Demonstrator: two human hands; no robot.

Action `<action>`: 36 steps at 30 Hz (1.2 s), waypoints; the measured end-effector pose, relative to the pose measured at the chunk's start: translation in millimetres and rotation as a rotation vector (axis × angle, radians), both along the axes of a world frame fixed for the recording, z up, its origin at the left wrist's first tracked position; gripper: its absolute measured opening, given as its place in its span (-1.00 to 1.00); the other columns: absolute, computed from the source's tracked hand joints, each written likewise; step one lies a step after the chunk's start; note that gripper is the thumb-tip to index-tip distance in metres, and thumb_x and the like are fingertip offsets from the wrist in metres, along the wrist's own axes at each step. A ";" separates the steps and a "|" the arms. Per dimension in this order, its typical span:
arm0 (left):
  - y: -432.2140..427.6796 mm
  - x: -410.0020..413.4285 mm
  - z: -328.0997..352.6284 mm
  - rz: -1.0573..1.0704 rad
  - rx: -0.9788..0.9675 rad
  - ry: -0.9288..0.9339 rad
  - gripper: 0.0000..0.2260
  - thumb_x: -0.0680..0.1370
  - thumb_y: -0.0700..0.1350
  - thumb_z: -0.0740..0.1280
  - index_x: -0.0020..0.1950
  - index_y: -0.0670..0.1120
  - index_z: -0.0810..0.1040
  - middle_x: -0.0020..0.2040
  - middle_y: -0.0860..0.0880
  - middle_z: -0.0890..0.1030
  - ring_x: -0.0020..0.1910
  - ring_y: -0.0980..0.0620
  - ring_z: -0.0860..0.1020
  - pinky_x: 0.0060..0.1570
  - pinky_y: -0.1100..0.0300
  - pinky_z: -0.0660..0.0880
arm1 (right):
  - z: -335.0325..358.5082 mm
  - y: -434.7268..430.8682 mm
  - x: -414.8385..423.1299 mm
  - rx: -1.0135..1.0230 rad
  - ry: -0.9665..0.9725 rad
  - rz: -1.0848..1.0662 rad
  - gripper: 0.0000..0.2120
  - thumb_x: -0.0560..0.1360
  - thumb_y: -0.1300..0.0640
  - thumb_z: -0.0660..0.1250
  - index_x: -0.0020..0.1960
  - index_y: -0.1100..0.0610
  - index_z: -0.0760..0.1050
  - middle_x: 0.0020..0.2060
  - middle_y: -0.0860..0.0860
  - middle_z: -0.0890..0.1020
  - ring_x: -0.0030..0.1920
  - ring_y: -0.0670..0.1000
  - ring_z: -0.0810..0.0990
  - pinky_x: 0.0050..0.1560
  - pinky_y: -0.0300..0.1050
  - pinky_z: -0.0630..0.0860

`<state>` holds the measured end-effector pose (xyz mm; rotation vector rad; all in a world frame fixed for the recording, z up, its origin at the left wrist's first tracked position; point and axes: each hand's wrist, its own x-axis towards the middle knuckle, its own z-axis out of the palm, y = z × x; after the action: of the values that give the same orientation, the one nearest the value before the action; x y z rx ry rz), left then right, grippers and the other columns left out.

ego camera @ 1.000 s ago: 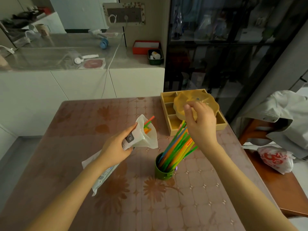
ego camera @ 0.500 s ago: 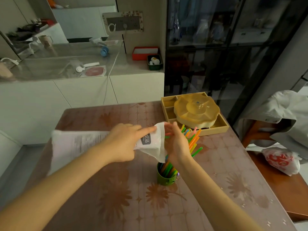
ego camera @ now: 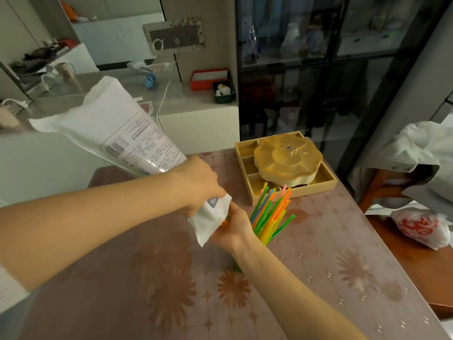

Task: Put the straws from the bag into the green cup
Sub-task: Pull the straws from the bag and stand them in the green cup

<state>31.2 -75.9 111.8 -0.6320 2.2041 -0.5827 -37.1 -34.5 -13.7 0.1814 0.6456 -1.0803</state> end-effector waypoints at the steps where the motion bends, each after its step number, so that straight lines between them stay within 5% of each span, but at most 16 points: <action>1: -0.1 0.7 -1.3 -0.008 -0.010 -0.005 -0.38 0.39 -0.03 0.39 0.38 0.14 0.19 0.10 -0.08 0.47 0.05 -0.12 0.47 -0.09 0.08 0.40 | -4.3 -1.4 -1.7 0.035 0.046 -0.013 -0.77 0.36 0.09 0.30 0.01 0.09 0.45 -0.14 0.15 0.47 -0.17 0.11 0.44 0.40 -0.18 0.18; 2: -0.8 2.0 -1.8 -0.016 -0.015 -0.003 -0.34 0.40 -0.03 0.39 0.41 0.15 0.14 0.11 -0.09 0.46 0.05 -0.12 0.47 -0.12 0.08 0.38 | -8.8 -1.0 -3.6 0.057 0.053 -0.031 -0.90 0.45 0.07 0.26 -0.12 0.11 0.43 -0.31 0.13 0.44 -0.34 0.07 0.40 0.25 -0.28 0.30; 4: -3.7 5.0 -0.9 -0.042 -0.038 0.005 -0.30 0.41 -0.04 0.38 0.44 0.16 0.06 0.12 -0.08 0.46 0.04 -0.11 0.48 -0.17 0.09 0.35 | -20.6 -1.5 -9.7 0.084 -0.007 -0.048 -0.63 0.58 -0.01 0.14 -0.32 0.15 0.42 -0.55 0.05 0.38 -0.57 0.01 0.36 -0.17 -0.23 0.43; 6: -8.0 7.7 2.8 -0.072 -0.079 0.016 -0.28 0.41 -0.04 0.38 0.44 0.17 0.03 0.12 -0.07 0.46 0.04 -0.10 0.48 -0.20 0.10 0.30 | -25.2 -0.6 -13.5 0.042 -0.055 -0.059 -0.44 0.59 -0.06 0.10 -0.41 0.24 0.55 -0.51 0.11 0.50 -0.51 0.07 0.52 -0.27 -0.07 0.60; 9: -16.1 11.0 10.0 -0.097 -0.119 0.069 -0.26 0.41 -0.07 0.37 0.43 0.19 -0.01 0.05 -0.05 0.49 -0.03 -0.09 0.49 -0.21 0.11 0.27 | -22.8 -1.4 -16.6 -0.035 -0.107 -0.078 -0.46 0.55 -0.12 0.16 -0.15 0.33 0.65 -0.19 0.23 0.69 -0.17 0.24 0.68 -0.19 0.26 0.62; 11: -19.6 14.6 11.9 -0.090 -0.114 0.147 -0.28 0.42 -0.08 0.35 0.44 0.19 0.01 -0.03 -0.04 0.53 -0.09 -0.09 0.52 -0.25 0.12 0.27 | -19.9 -5.3 -22.3 -0.054 -0.108 -0.136 -0.54 0.54 -0.13 0.19 0.04 0.27 0.58 -0.13 0.25 0.69 -0.12 0.26 0.68 -0.16 0.22 0.63; 14: -20.2 25.0 3.6 0.002 -0.080 0.305 -0.27 0.43 -0.13 0.32 0.45 0.22 -0.02 -0.14 -0.01 0.51 -0.19 -0.08 0.48 -0.37 0.17 0.23 | -6.1 -7.3 -38.2 -0.145 -0.073 -0.221 -0.61 0.52 -0.10 0.25 0.07 0.23 0.52 -0.14 0.25 0.68 -0.16 0.23 0.68 -0.26 0.04 0.65; 16: -20.1 33.6 -6.9 0.138 -0.006 0.445 -0.27 0.42 -0.18 0.28 0.45 0.24 -0.01 -0.17 -0.03 0.49 -0.21 -0.07 0.44 -0.43 0.16 0.20 | 1.4 -8.2 -48.9 -0.210 -0.055 -0.258 -0.57 0.50 -0.07 0.30 0.17 0.27 0.47 0.10 0.26 0.61 0.08 0.25 0.62 -0.06 0.11 0.63; 19: -22.0 44.6 -21.8 0.387 0.168 0.746 -0.24 0.41 -0.19 0.32 0.42 0.32 0.01 -0.05 -0.09 0.58 -0.15 -0.08 0.50 -0.27 0.10 0.41 | 9.0 -4.0 -57.5 -0.305 0.104 -0.211 -0.40 0.40 -0.12 0.34 0.23 0.33 0.44 0.27 0.25 0.51 0.28 0.23 0.48 0.29 0.11 0.42; 24: -12.3 52.6 -44.9 0.558 0.415 1.087 -0.18 0.37 -0.20 0.44 0.41 0.34 0.08 -0.01 0.00 0.64 -0.14 -0.03 0.57 -0.15 0.04 0.50 | 13.1 0.2 -58.4 -0.446 0.246 -0.128 -0.21 0.31 -0.34 0.22 0.32 0.21 0.44 0.25 0.17 0.56 0.28 0.17 0.50 0.31 0.14 0.38; 30: -3.3 53.2 -55.3 0.577 0.548 1.192 -0.13 0.30 -0.16 0.50 0.39 0.36 0.09 0.13 0.07 0.59 0.01 0.03 0.56 0.01 -0.05 0.54 | 23.7 -6.3 -51.4 -0.498 0.461 -0.127 -0.64 0.38 -0.14 0.32 0.00 0.09 0.64 -0.06 0.08 0.68 0.00 0.08 0.64 0.09 0.05 0.54; 34: 2.8 53.1 -67.2 0.569 0.552 1.201 -0.07 0.30 -0.15 0.49 0.34 0.47 -0.02 -0.02 -0.02 0.64 -0.24 -0.03 0.57 -0.17 -0.04 0.54 | 26.8 -11.2 -55.3 -0.396 0.487 -0.245 -0.44 0.42 -0.15 0.27 0.23 0.26 0.51 0.05 0.16 0.65 0.00 0.09 0.66 0.06 0.04 0.59; 36: 6.3 53.1 -78.8 0.578 0.541 1.226 -0.07 0.31 -0.13 0.48 0.33 0.50 -0.05 -0.10 -0.05 0.63 -0.36 -0.01 0.50 -0.27 -0.01 0.52 | 28.8 -13.0 -62.3 -0.404 0.493 -0.338 -0.51 0.50 -0.11 0.23 0.26 0.22 0.48 0.08 0.12 0.66 0.02 0.03 0.66 0.07 0.03 0.57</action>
<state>84.3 -69.7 33.0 -1.4780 2.8011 0.9320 -99.4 -47.5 15.1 -0.3494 0.8352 -1.5796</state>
